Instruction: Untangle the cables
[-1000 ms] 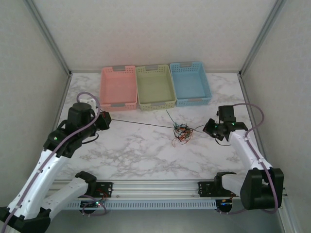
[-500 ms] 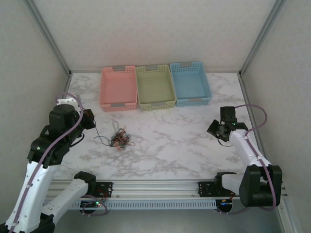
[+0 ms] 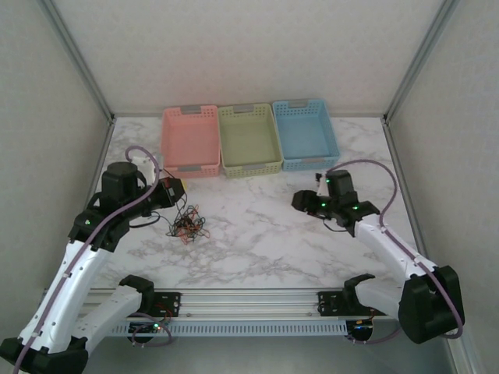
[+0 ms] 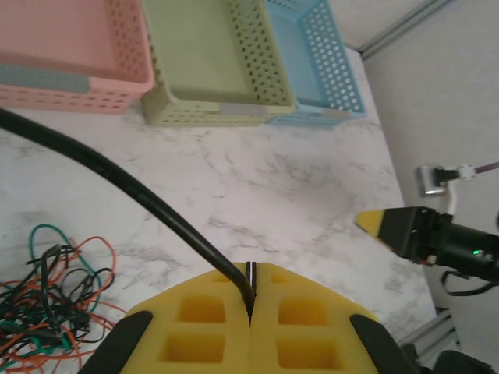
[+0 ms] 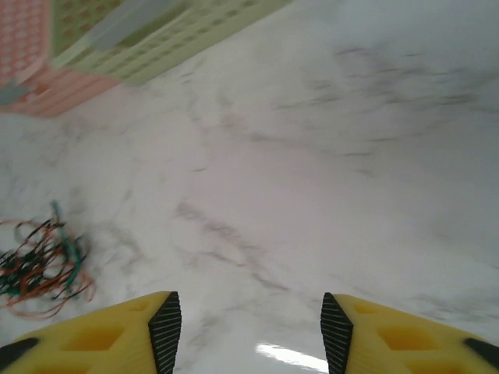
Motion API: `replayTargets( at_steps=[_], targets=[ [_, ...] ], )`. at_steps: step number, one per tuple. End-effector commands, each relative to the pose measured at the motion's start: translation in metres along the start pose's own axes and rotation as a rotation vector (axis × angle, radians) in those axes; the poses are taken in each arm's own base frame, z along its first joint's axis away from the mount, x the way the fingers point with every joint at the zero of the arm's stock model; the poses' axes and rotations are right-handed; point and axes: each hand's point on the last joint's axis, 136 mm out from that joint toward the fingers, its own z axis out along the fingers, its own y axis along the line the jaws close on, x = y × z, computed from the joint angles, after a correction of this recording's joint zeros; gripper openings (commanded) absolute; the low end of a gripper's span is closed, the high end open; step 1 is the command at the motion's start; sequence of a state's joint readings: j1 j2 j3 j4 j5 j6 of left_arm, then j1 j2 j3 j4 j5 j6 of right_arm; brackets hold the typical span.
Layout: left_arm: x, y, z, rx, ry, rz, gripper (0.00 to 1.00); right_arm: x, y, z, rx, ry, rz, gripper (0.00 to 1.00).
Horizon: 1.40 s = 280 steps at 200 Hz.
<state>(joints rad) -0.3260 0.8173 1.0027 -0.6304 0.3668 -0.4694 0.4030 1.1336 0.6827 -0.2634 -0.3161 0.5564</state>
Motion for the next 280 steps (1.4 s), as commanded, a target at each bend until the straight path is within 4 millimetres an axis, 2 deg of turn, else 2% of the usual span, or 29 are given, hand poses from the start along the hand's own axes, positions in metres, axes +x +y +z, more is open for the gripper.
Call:
replayTargets(
  at_steps=[1, 26, 28, 48, 85, 108, 124, 141, 168, 184, 227, 255, 280],
  targets=[
    [-0.003, -0.006, -0.001, 0.021, -0.007, -0.008, 0.0, 0.008, 0.064, 0.021, -0.187, 0.019, -0.098, 0.58],
    [-0.004, 0.024, -0.002, -0.135, -0.037, -0.041, 0.0, 0.034, 0.122, 0.051, -0.295, 0.07, -0.257, 0.63],
    [-0.004, 0.027, -0.002, -0.149, -0.042, -0.045, 0.0, 0.043, 0.132, 0.055, -0.312, 0.085, -0.288, 0.63],
    [-0.004, 0.045, -0.005, -0.234, -0.078, -0.071, 0.0, 0.064, 0.166, 0.08, -0.352, 0.123, -0.41, 0.65],
    [0.0, 0.08, -0.011, -0.395, -0.131, -0.124, 0.0, 0.082, 0.218, 0.121, -0.429, 0.206, -0.448, 0.64],
    [0.004, 0.098, -0.012, -0.467, -0.151, -0.145, 0.0, 0.1, 0.238, 0.128, -0.472, 0.234, -0.542, 0.6],
    [0.006, 0.101, -0.012, -0.478, -0.147, -0.148, 0.0, 0.107, 0.242, 0.124, -0.516, 0.201, -0.679, 0.59],
    [0.007, 0.104, -0.012, -0.493, -0.142, -0.146, 0.0, 0.111, 0.238, 0.122, -0.52, 0.196, -0.876, 0.6],
    [0.01, 0.104, -0.008, -0.479, -0.132, -0.152, 0.0, 0.124, 0.227, 0.125, -0.557, 0.212, -1.171, 0.6],
    [0.011, 0.103, -0.005, -0.464, -0.127, -0.156, 0.0, 0.125, 0.224, 0.131, -0.562, 0.181, -1.277, 0.6],
    [0.01, 0.103, -0.007, -0.471, -0.132, -0.148, 0.0, 0.129, 0.227, 0.151, -0.601, 0.158, -1.363, 0.6],
    [0.011, 0.104, -0.007, -0.48, -0.128, -0.142, 0.0, 0.13, 0.234, 0.153, -0.638, 0.124, -1.369, 0.59],
    [0.012, 0.105, -0.005, -0.479, -0.123, -0.144, 0.0, 0.134, 0.237, 0.154, -0.659, 0.14, -1.369, 0.52]
  ],
)
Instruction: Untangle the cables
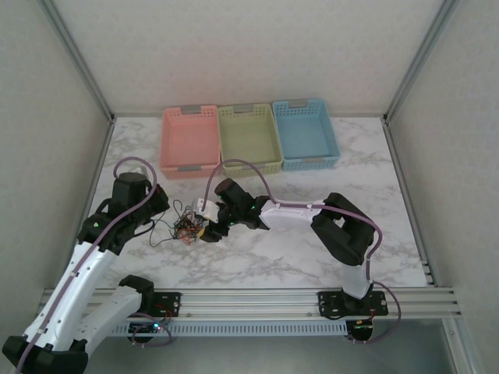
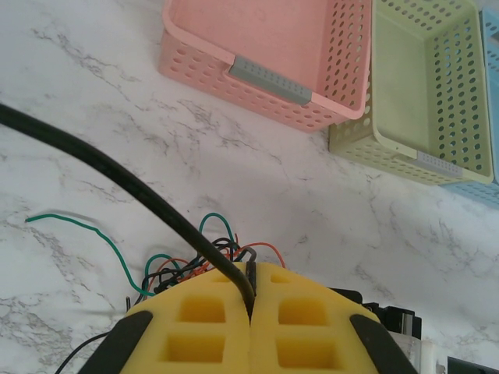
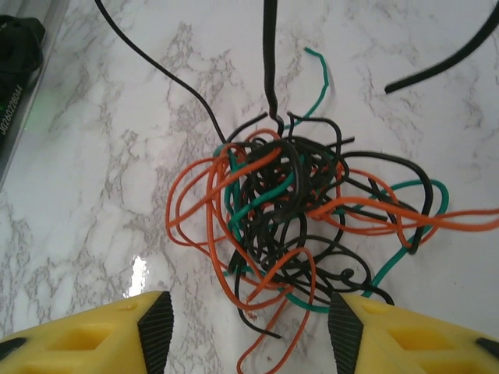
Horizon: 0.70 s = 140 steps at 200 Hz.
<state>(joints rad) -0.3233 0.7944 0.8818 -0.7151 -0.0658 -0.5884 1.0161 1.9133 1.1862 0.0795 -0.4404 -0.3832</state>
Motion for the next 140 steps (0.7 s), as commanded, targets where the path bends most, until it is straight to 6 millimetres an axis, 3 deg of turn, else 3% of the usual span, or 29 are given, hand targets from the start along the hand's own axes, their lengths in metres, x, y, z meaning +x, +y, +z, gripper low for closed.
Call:
replayTargets(
  at_steps=[1, 43, 101, 118, 140],
  targets=[
    [-0.001, 0.005, 0.0, -0.021, -0.011, -0.008, 0.0, -0.018, 0.002, 0.005, -0.029, -0.054, -0.06, 0.52],
    [0.0, 0.006, 0.002, -0.023, -0.006, -0.004, 0.0, -0.018, 0.01, 0.011, -0.058, -0.056, -0.05, 0.32],
    [0.003, 0.007, 0.003, -0.021, -0.002, -0.01, 0.0, -0.013, 0.013, 0.021, -0.038, -0.035, -0.056, 0.36],
    [0.003, 0.008, 0.003, -0.025, -0.002, -0.007, 0.0, -0.015, 0.011, 0.019, -0.024, -0.038, -0.059, 0.24],
    [0.003, 0.01, 0.002, -0.033, -0.008, -0.006, 0.0, -0.018, 0.01, 0.011, 0.004, -0.039, -0.071, 0.0]
  ],
)
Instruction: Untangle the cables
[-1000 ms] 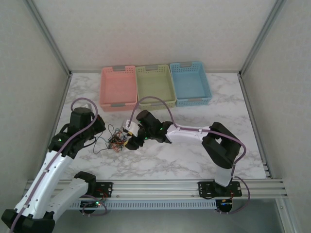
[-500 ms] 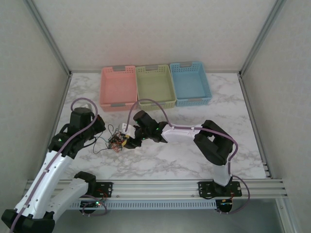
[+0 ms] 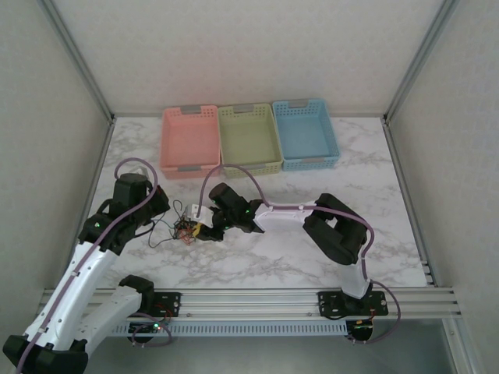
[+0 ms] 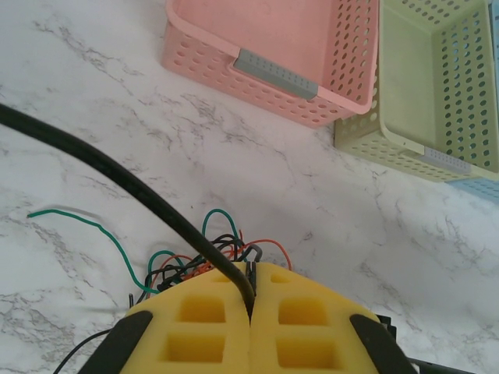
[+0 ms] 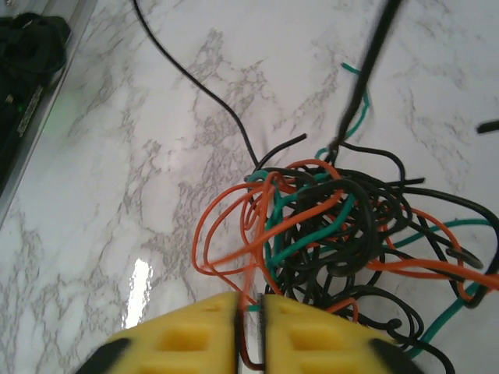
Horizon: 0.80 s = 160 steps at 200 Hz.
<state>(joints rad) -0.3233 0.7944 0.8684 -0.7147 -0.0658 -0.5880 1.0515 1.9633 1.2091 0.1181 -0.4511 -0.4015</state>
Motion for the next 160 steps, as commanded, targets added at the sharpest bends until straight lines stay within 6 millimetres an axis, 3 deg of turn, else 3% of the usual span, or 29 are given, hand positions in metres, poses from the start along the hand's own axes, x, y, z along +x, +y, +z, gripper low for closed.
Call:
replayTargets(
  at_steps=[1, 34, 63, 83, 100, 136, 160],
  targets=[
    [-0.001, 0.007, -0.001, -0.025, -0.018, -0.008, 0.0, -0.015, -0.003, -0.008, 0.041, -0.026, -0.028, 0.0],
    [-0.001, 0.007, -0.001, -0.022, -0.019, 0.0, 0.0, -0.022, -0.015, -0.044, 0.134, -0.077, 0.0, 0.0],
    [-0.013, 0.013, -0.016, -0.052, -0.078, 0.006, 0.0, -0.026, -0.052, -0.111, 0.303, -0.191, 0.168, 0.0],
    [-0.027, 0.016, -0.034, -0.068, -0.135, 0.011, 0.0, 0.001, -0.093, -0.167, 0.486, -0.225, 0.414, 0.0],
    [-0.036, 0.016, -0.048, -0.076, -0.168, 0.025, 0.0, 0.044, -0.124, -0.224, 0.655, -0.285, 0.66, 0.0],
    [-0.042, 0.018, -0.063, -0.084, -0.196, 0.032, 0.0, 0.103, -0.129, -0.282, 0.829, -0.293, 0.92, 0.0],
    [-0.042, 0.023, -0.065, -0.101, -0.202, 0.024, 0.0, 0.108, -0.12, -0.298, 0.871, -0.29, 0.949, 0.0]
  ],
)
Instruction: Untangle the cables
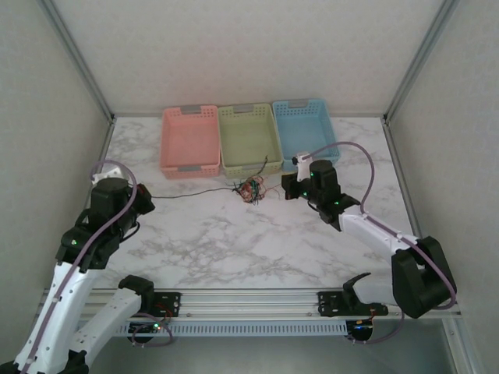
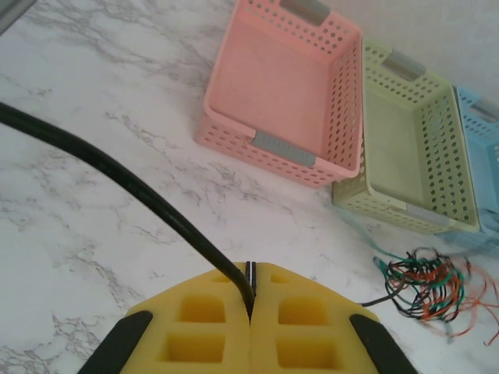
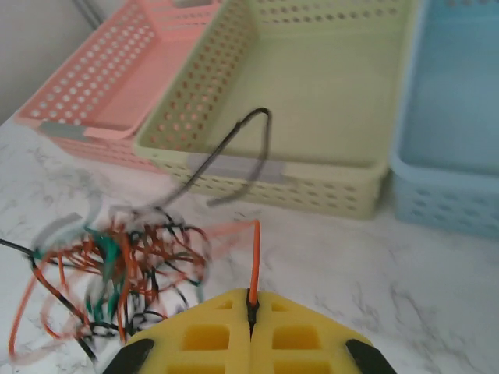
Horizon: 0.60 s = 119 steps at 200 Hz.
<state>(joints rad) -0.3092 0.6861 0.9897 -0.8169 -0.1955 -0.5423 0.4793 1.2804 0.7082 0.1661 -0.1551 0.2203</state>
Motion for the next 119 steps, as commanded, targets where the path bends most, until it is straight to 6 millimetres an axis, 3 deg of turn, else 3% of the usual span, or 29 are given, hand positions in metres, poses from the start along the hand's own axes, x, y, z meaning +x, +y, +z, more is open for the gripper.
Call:
replayTargets(
  at_steps=[1, 71, 96, 119],
  targets=[
    [-0.004, 0.015, -0.008, -0.069, -0.019, 0.016, 0.0, 0.004, -0.015, -0.019, 0.089, 0.003, 0.116, 0.0],
    [-0.04, 0.035, -0.049, -0.183, -0.144, 0.091, 0.0, 0.009, -0.133, -0.078, 0.449, -0.042, 0.398, 0.0],
    [-0.039, 0.033, -0.05, -0.176, -0.141, 0.095, 0.0, 0.012, -0.142, -0.084, 0.476, -0.045, 0.432, 0.0],
    [-0.041, 0.037, -0.052, -0.193, -0.151, 0.103, 0.0, 0.018, -0.169, -0.103, 0.624, -0.031, 0.461, 0.0]
  ],
)
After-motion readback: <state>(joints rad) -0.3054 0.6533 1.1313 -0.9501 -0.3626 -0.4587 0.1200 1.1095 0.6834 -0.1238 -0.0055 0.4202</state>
